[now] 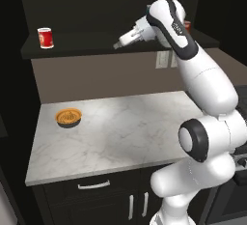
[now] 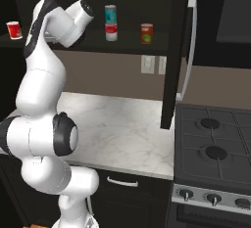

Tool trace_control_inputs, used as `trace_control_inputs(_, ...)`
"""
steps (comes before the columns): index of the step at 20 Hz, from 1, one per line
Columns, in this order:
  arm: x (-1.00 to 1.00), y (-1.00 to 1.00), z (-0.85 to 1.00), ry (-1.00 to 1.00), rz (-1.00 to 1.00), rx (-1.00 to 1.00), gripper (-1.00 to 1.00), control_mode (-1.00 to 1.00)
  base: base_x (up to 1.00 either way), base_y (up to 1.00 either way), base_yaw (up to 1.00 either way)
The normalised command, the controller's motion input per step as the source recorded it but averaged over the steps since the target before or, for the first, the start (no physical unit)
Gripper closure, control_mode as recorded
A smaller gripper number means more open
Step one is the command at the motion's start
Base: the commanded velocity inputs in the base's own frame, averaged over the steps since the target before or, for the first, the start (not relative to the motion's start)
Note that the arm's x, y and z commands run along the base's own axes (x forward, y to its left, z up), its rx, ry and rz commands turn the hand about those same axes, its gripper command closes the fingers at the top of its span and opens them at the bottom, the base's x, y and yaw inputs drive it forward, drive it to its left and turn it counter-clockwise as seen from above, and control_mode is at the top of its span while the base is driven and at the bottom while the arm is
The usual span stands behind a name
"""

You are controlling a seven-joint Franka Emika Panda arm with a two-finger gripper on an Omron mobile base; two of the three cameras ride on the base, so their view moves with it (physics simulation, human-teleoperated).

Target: Stack two cans on top of the other two cans in the cabinet.

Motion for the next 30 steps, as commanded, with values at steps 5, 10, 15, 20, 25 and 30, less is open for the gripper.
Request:
trace_control_inputs(5, -0.13, 0.31, 0.1, -0.08, 0.17, -0.01, -1.0, -1.0, 0.0, 0.0, 0.0)
trace_control_inputs(10, -0.17, 0.21, 0.06, -0.08, 0.02, 0.0, -1.0, -1.0, 0.0, 0.0, 0.0)
trace_control_inputs(15, -0.22, 0.17, 0.0, -0.11, -0.04, 0.0, -1.0, -1.0, 0.0, 0.0, 0.0)
trace_control_inputs(20, -0.12, 0.25, 0.0, -0.11, -0.14, 0.0, -1.0, -1.0, 0.0, 0.0, 0.0)
trace_control_inputs(25, 0.03, 0.21, 0.0, -0.06, -0.08, 0.0, -1.0, -1.0, 0.0, 0.0, 0.0)
trace_control_inputs(30, 0.11, 0.1, 0.0, -0.02, -0.01, 0.0, -1.0, -1.0, 0.0, 0.0, 0.0)
